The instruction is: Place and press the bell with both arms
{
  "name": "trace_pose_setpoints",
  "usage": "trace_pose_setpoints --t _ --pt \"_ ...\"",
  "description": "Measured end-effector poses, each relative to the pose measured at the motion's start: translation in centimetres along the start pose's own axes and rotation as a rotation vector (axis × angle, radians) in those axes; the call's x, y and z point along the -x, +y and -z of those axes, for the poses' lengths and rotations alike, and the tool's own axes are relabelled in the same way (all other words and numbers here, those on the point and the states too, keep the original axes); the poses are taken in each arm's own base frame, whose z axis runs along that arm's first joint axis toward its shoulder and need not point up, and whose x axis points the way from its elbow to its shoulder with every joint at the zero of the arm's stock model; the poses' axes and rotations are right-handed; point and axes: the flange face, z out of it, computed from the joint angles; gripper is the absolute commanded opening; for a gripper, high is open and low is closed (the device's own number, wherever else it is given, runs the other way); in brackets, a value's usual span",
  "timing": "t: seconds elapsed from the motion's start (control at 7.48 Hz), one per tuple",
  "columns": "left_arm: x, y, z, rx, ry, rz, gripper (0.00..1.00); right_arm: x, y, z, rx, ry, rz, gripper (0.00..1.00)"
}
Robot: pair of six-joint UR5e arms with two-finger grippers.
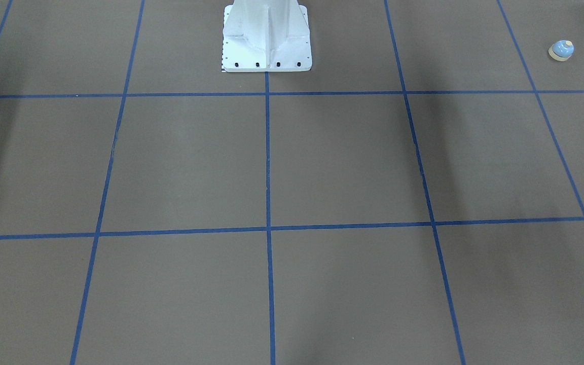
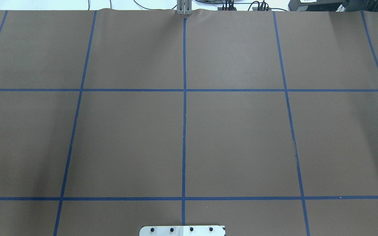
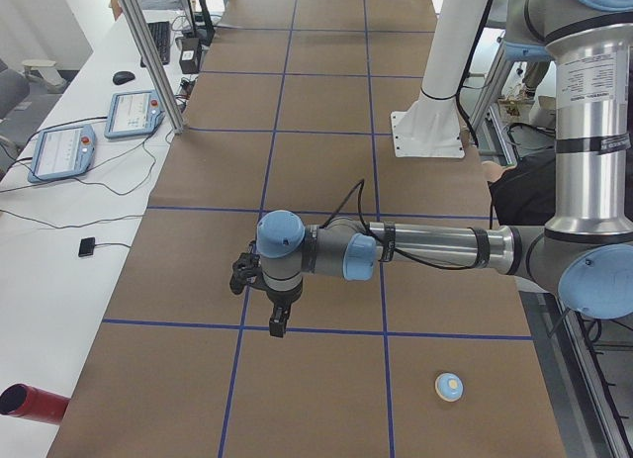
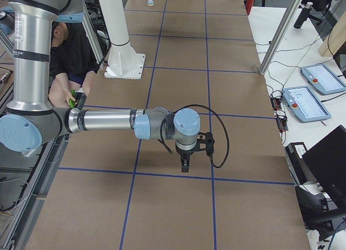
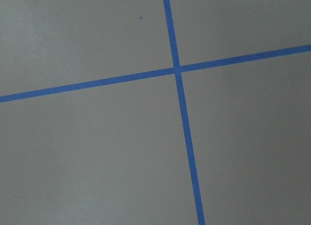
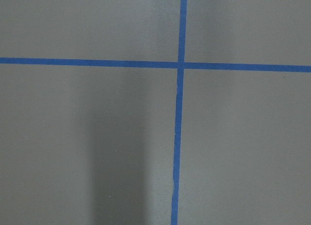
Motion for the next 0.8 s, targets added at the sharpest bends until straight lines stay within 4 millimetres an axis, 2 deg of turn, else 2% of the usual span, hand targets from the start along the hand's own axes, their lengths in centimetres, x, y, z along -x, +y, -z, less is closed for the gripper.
trace_pose_setpoints --t 0.53,0.67,0.8 --pt "0.0 0.0 0.0 0.0 -0.003 0.005 1.0 -0.1 -0.1 0.0 -0.001 0.015 0.005 1.0" --pt "-0.3 -0.1 0.4 -0.006 -0.004 0.003 1.0 0.0 -0.1 0.0 -0.002 0.014 0.006 1.0" --pt "-1.4 -0.4 1.6 -0.029 -0.007 -0.016 1.0 0.0 -0.1 0.1 -0.003 0.012 0.007 1.0"
